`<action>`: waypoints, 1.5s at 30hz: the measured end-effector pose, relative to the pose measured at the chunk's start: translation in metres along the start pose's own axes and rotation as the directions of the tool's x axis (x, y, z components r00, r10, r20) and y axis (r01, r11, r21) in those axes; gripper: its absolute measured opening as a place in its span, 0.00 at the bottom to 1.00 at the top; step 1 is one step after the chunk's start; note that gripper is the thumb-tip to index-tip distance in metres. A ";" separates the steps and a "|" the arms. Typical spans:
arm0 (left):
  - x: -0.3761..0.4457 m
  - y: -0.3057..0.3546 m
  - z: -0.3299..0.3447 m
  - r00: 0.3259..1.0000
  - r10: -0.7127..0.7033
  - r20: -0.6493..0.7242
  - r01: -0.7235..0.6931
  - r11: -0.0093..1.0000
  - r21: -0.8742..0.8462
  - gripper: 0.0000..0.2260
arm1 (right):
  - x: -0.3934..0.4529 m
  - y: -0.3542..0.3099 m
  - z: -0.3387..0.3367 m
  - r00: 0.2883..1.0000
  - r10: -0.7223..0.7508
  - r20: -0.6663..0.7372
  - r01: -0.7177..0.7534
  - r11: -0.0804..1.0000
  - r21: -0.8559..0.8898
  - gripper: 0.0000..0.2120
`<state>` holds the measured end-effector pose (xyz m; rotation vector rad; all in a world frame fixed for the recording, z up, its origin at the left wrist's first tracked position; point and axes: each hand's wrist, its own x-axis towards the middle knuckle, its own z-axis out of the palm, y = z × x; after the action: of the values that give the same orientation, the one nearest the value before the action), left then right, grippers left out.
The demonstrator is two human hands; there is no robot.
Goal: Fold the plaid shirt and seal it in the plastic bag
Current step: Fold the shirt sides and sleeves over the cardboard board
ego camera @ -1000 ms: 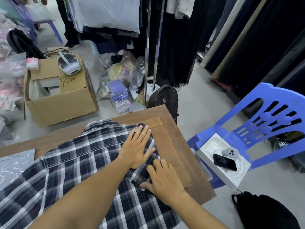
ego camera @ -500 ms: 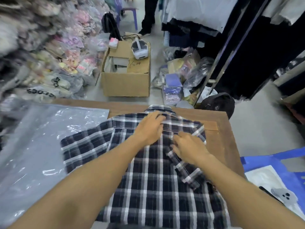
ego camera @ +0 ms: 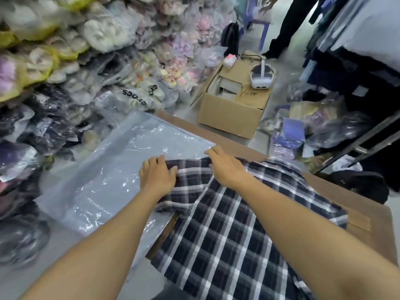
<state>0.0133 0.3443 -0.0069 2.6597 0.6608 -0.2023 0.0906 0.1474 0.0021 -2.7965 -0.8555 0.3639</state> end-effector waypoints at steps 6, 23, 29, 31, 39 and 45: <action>0.006 -0.021 -0.011 0.996 -0.093 0.001 0.092 0.985 -0.146 0.17 | 0.019 0.001 0.008 0.995 0.076 0.061 -0.077 0.997 0.012 0.14; -0.082 0.071 -0.051 0.787 0.452 0.420 -0.126 0.784 -0.608 0.11 | 0.002 0.043 -0.028 0.978 0.208 0.024 -0.198 0.881 0.430 0.22; -0.113 0.099 0.019 0.495 0.518 0.697 -0.302 0.855 -0.421 0.18 | -0.030 0.074 -0.023 0.940 0.283 0.193 -0.339 0.846 0.412 0.13; -0.107 0.094 0.024 0.557 0.541 0.631 -0.320 0.840 -0.438 0.14 | -0.032 0.071 -0.020 0.912 0.362 0.196 -0.408 0.741 0.533 0.08; -0.086 0.010 -0.009 0.667 0.602 0.439 -0.641 0.764 -0.074 0.17 | -0.022 0.054 -0.009 0.869 0.489 0.072 -0.414 0.641 0.646 0.10; -0.085 0.001 0.008 0.652 0.633 0.418 -0.692 0.721 -0.012 0.10 | -0.013 0.042 -0.006 0.880 0.474 -0.004 -0.367 0.686 0.628 0.05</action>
<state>-0.0612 0.3044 0.0053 2.6726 -0.5034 -0.5699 0.1033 0.1051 0.0000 -2.3113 0.0019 0.3794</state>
